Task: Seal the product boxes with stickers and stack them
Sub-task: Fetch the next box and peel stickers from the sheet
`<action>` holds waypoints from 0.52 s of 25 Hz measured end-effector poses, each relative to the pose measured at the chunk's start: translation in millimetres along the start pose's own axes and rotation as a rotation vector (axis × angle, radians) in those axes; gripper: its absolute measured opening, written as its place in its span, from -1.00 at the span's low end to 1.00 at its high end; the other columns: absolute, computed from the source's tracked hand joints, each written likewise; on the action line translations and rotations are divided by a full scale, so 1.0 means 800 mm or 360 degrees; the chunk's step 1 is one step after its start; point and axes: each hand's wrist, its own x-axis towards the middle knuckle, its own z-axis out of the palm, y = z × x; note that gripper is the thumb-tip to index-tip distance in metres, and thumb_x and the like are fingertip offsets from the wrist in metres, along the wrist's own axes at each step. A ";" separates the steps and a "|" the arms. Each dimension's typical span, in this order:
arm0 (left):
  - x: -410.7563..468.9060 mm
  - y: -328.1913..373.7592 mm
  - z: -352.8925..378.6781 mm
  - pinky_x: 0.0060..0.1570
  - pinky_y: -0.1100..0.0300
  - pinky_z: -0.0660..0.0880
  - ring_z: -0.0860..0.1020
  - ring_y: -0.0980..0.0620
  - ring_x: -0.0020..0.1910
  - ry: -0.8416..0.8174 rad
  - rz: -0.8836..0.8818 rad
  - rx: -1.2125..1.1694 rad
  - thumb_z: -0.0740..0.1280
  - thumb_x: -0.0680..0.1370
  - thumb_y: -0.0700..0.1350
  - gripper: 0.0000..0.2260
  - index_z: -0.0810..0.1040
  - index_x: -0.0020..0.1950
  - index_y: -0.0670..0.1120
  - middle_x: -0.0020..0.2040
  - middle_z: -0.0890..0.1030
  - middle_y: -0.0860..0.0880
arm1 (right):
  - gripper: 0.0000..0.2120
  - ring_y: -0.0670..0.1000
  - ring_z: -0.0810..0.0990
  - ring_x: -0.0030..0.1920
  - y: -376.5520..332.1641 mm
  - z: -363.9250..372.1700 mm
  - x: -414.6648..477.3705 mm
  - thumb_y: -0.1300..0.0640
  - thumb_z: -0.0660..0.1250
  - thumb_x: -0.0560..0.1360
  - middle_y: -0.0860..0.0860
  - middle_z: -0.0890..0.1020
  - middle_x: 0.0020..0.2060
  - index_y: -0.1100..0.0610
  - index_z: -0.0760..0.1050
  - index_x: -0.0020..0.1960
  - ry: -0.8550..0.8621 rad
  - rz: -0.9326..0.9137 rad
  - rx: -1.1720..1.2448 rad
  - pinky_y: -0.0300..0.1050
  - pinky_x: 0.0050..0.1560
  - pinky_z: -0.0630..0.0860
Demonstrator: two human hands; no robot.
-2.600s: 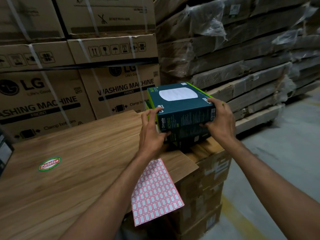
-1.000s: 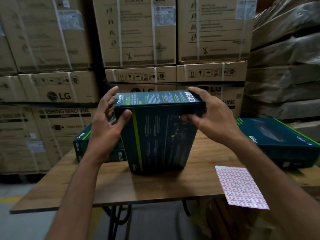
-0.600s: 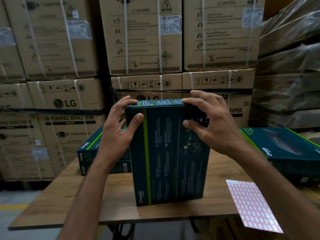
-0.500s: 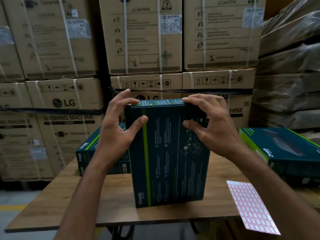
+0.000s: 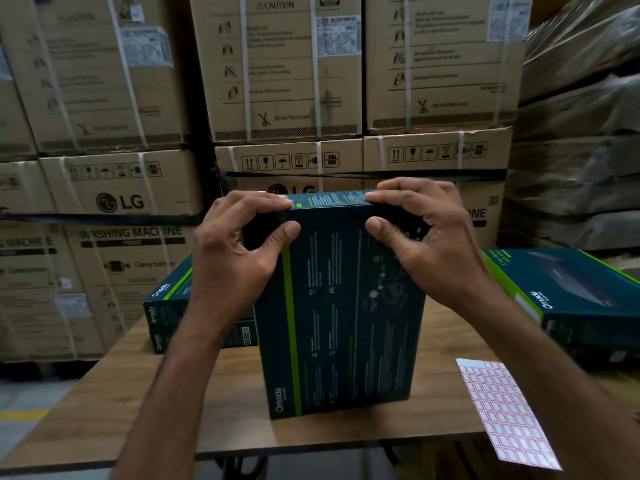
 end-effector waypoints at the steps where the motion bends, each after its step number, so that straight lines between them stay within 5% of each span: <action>1: -0.001 0.001 -0.001 0.24 0.11 0.53 0.59 -0.02 0.22 -0.0001 0.0002 0.0005 0.50 0.57 -0.09 -0.78 0.66 0.20 -0.07 0.16 0.64 0.03 | -0.65 -0.06 0.35 0.32 -0.002 0.002 0.000 -0.05 0.47 0.56 -0.20 0.54 0.26 -0.16 0.58 0.34 0.0017 -0.0013 -0.0012 -0.18 0.30 0.37; 4: -0.002 0.001 0.002 0.23 0.13 0.51 0.59 -0.06 0.19 0.0040 0.0044 0.0013 0.50 0.57 -0.12 -0.80 0.67 0.18 -0.08 0.15 0.66 -0.01 | -0.65 -0.01 0.40 0.28 -0.004 0.011 -0.002 -0.04 0.49 0.53 -0.23 0.59 0.22 -0.11 0.63 0.31 0.0132 -0.0055 -0.0049 0.18 0.29 0.45; 6: -0.003 0.001 0.007 0.22 0.12 0.52 0.61 -0.07 0.18 0.0090 0.0023 -0.0001 0.52 0.56 -0.16 -0.82 0.68 0.16 -0.09 0.12 0.67 -0.02 | -0.66 -0.02 0.43 0.26 -0.003 0.014 -0.002 -0.03 0.51 0.51 -0.24 0.60 0.18 -0.10 0.66 0.28 0.0173 -0.0036 -0.0012 0.25 0.25 0.46; 13: -0.004 0.014 -0.008 0.31 0.14 0.51 0.55 0.01 0.33 -0.0104 -0.0054 -0.0197 0.47 0.58 -0.09 -0.82 0.60 0.16 0.00 0.27 0.61 0.00 | -0.61 0.01 0.40 0.29 -0.010 -0.001 -0.013 -0.03 0.53 0.49 -0.14 0.59 0.21 -0.04 0.65 0.30 0.0179 0.0040 -0.0017 -0.37 0.26 0.31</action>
